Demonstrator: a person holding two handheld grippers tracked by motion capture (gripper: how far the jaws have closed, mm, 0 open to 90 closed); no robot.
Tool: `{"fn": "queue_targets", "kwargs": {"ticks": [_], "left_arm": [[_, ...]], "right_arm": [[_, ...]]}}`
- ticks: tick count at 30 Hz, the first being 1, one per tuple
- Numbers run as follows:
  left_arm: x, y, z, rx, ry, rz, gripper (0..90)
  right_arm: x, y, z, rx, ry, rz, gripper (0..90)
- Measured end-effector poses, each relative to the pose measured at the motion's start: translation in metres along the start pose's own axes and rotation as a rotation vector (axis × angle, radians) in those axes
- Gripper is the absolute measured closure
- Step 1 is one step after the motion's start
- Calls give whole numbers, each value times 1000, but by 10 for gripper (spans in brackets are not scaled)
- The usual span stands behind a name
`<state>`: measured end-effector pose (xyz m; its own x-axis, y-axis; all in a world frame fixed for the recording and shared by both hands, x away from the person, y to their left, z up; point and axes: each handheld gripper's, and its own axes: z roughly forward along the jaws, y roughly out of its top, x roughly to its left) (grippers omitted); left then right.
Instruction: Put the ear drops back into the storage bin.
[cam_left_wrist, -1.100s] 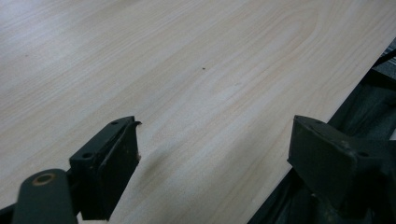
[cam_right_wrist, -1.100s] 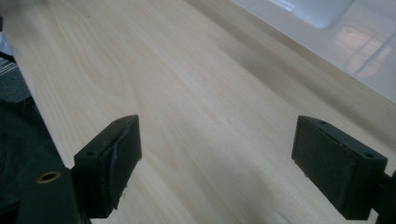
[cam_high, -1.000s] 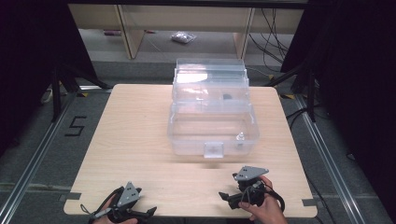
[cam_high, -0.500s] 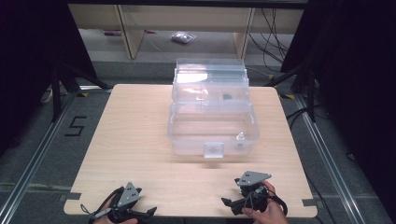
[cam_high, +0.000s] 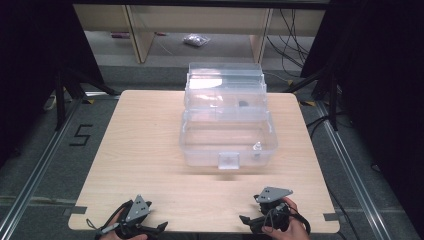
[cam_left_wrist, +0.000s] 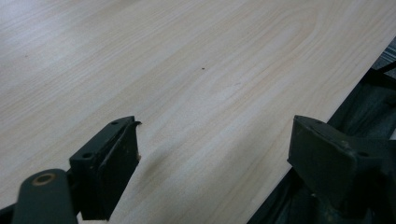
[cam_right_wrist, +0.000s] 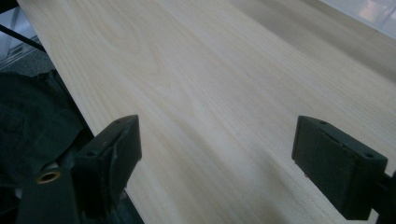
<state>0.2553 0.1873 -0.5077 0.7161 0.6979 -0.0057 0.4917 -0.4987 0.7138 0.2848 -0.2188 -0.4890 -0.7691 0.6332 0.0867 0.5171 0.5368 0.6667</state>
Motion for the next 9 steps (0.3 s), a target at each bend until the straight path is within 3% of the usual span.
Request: {"fn": "queue_targets", "kwargs": {"ticks": [3, 6, 9], "left_arm": [[0, 0, 0, 4, 2, 5, 156], [0, 0, 0, 4, 0, 3, 156], [0, 0, 0, 3, 1, 2, 156]], "right_arm": [[-1, -1, -1, 1, 0, -2, 166], [-1, -1, 0, -7, -19, 31, 166], [-1, -1, 1, -9, -13, 21, 166]]}}
